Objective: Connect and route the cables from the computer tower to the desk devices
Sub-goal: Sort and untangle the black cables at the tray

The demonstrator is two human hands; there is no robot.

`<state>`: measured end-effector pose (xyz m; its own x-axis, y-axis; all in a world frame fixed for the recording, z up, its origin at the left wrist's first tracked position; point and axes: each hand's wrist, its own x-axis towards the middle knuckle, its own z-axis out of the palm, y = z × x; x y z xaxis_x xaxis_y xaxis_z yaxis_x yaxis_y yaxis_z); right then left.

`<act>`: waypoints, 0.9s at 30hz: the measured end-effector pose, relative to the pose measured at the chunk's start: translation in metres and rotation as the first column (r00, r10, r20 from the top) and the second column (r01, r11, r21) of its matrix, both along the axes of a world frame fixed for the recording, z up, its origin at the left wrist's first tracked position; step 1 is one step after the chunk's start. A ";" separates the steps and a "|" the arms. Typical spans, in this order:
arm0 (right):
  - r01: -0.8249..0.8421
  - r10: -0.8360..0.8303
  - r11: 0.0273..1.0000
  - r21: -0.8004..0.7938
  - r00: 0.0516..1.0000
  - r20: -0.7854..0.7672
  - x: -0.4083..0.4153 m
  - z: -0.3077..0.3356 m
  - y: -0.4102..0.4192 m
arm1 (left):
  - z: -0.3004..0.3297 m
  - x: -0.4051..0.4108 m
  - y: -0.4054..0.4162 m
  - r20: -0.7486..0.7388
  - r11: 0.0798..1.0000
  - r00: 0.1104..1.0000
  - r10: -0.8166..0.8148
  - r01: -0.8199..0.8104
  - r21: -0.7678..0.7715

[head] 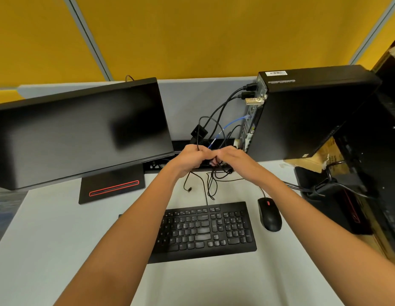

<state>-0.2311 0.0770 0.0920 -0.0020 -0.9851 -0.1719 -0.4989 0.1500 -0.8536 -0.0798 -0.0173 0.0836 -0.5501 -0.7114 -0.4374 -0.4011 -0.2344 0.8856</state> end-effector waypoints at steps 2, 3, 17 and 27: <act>-0.064 0.052 0.997 -0.054 0.980 -0.192 -0.003 0.004 0.000 | 0.003 0.000 -0.002 0.002 0.999 0.999 0.037 -0.037 -0.008; -0.046 0.025 0.995 -0.084 0.971 -0.236 -0.005 0.005 -0.001 | 0.004 0.002 -0.003 0.018 0.998 0.999 0.046 -0.045 -0.038; 0.319 -0.316 0.945 -0.066 0.947 0.054 0.013 -0.004 0.001 | 0.009 0.001 0.017 0.005 0.976 0.995 -0.096 0.095 -0.197; 0.459 -0.442 0.887 -0.042 0.873 0.204 0.011 0.005 -0.013 | 0.028 0.003 0.011 -0.266 0.996 0.962 -0.063 0.075 0.037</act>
<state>-0.2202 0.0641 0.0967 -0.4260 -0.8957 -0.1276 -0.2283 0.2429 -0.9428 -0.0770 -0.0065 0.1113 -0.6975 -0.6501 -0.3014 -0.1708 -0.2576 0.9510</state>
